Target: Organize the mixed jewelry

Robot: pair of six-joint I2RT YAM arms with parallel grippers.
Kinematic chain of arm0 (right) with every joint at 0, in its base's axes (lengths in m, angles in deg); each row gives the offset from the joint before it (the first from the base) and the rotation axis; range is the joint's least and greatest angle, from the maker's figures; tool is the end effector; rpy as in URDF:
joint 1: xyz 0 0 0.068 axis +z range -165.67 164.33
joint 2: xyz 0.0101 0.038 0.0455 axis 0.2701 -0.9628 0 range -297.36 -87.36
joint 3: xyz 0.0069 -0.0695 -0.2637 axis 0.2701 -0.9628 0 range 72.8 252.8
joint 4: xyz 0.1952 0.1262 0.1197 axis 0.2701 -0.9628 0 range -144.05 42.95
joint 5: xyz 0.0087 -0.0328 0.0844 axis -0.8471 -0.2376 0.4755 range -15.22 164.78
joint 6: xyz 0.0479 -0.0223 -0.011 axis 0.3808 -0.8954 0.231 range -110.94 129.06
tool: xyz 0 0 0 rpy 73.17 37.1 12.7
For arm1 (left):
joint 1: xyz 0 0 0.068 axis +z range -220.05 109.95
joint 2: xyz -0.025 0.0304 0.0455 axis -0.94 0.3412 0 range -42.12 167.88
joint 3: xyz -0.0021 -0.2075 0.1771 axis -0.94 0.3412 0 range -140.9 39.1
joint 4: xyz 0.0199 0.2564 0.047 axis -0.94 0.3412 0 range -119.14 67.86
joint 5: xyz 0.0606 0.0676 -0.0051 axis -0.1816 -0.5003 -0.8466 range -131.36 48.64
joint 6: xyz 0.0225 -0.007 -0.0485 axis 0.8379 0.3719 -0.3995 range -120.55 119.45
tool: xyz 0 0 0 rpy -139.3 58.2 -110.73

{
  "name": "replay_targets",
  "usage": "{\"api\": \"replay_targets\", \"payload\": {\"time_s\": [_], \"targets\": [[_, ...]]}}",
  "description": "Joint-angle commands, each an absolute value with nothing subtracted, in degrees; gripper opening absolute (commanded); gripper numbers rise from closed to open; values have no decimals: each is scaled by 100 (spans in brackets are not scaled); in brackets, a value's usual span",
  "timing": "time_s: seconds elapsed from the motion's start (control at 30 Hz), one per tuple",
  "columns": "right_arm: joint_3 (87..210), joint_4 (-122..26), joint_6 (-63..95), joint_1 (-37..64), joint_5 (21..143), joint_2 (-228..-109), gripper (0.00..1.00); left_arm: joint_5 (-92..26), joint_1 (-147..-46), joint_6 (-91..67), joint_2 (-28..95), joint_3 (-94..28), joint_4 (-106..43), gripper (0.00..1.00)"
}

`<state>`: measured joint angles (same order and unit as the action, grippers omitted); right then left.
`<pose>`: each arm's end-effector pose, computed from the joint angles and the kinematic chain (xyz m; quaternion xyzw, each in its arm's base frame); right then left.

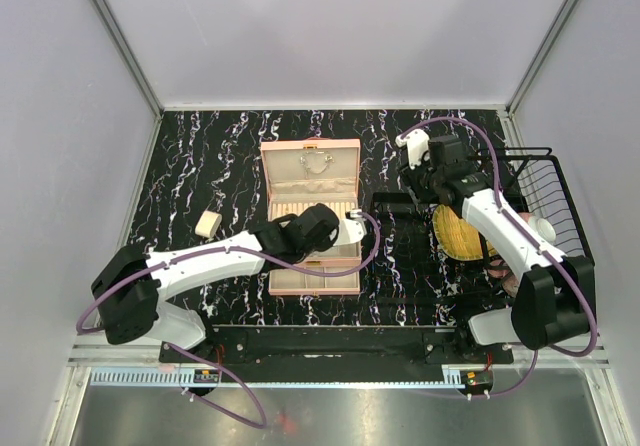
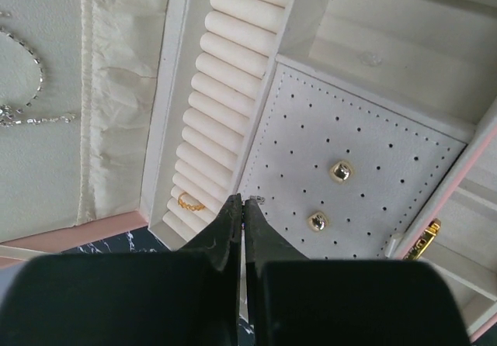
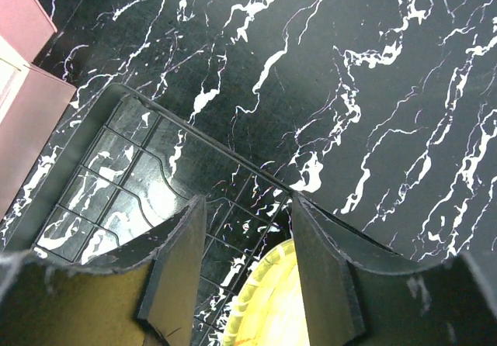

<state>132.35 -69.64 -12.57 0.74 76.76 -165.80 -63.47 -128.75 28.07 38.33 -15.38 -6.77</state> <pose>0.2879 0.0860 0.2770 -0.3038 0.8595 -0.0030 0.4111 0.1641 -0.2443 0.2406 0.5839 0.7107 0.0825 0.3835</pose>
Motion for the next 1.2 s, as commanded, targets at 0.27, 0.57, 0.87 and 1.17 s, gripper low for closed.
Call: {"api": "replay_targets", "payload": {"time_s": [0.27,0.57,0.87,1.17], "targets": [[13310,-6876,-1159,-11,7715,-16673,54,-6825,-12938,2731,3918,-1232,-1833,0],[13240,-6841,-1177,-55,7768,-16655,54,-6948,-12938,2837,3988,-1056,-1982,0],[13231,-6823,-1186,-73,7829,-16673,55,-6993,-12938,2925,3988,-924,-2052,0],[13204,-6814,-1203,-81,7856,-16655,54,-7010,-12947,2995,4067,-862,-2184,0]]}}
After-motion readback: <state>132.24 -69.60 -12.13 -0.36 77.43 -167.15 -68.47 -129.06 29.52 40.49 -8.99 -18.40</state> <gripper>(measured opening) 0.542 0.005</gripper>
